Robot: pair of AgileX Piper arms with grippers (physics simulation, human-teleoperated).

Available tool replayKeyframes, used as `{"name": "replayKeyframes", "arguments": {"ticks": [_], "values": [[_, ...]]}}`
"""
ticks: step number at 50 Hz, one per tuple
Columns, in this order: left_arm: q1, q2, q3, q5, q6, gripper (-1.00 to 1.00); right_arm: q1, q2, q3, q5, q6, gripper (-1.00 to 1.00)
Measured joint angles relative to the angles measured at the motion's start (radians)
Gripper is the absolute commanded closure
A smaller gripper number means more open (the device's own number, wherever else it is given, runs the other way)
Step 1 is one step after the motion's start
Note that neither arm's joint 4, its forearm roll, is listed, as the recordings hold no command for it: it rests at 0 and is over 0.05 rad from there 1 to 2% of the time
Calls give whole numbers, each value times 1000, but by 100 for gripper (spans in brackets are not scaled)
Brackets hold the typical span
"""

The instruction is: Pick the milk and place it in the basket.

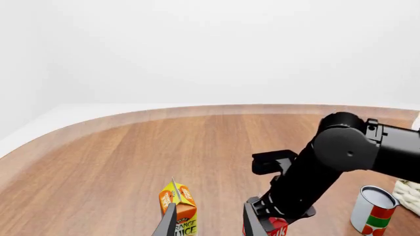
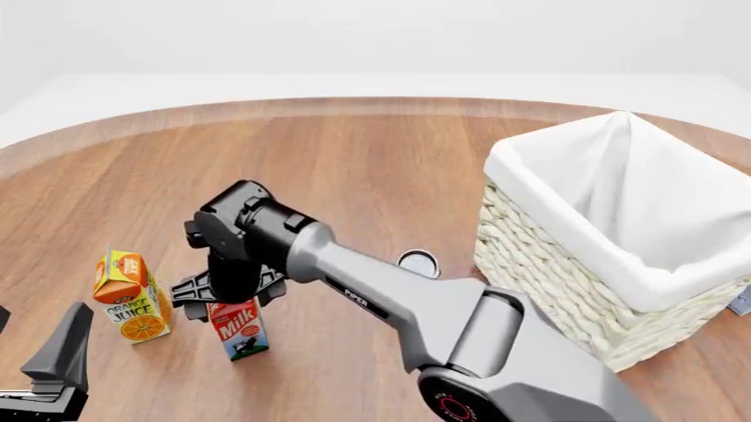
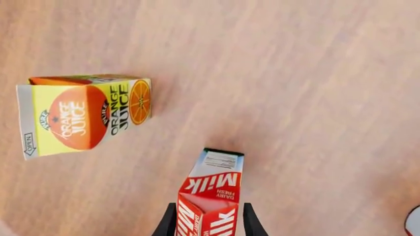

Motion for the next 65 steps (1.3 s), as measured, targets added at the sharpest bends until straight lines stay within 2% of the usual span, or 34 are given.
{"name": "replayKeyframes", "arguments": {"ticks": [2,3,25,65], "values": [[0,0,0,0,0,-100,0,3,-4,0,1,-100],[0,0,0,0,0,-100,-1,5,-5,0,2,100],[0,0,0,0,0,-100,-20,-17,13,0,-39,100],[0,0,0,0,0,-100,-94,-361,198,0,-155,100]]}}
